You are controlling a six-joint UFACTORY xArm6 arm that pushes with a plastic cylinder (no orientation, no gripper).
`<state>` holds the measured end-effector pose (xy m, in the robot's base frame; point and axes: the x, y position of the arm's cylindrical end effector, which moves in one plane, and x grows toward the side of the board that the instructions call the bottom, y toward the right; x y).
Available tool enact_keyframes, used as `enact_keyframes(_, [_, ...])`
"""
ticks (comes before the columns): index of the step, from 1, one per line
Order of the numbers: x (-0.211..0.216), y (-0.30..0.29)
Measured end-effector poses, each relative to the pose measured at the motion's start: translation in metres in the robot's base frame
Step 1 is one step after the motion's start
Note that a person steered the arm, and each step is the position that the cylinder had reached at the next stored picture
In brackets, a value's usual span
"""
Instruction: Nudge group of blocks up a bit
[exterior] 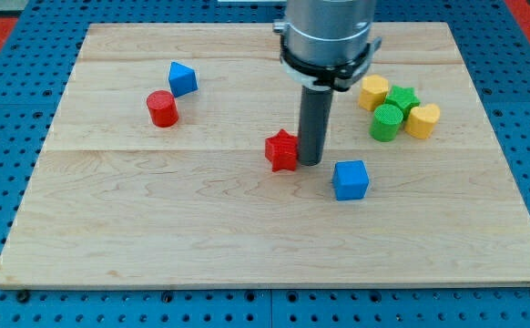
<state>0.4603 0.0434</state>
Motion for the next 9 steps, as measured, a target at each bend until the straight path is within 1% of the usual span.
enact_keyframes(2, [0.000,-0.001])
enact_keyframes(4, [-0.004,0.089])
enact_keyframes(5, [-0.012,0.152])
enact_keyframes(6, [-0.012,0.169])
enact_keyframes(9, [-0.006,0.169])
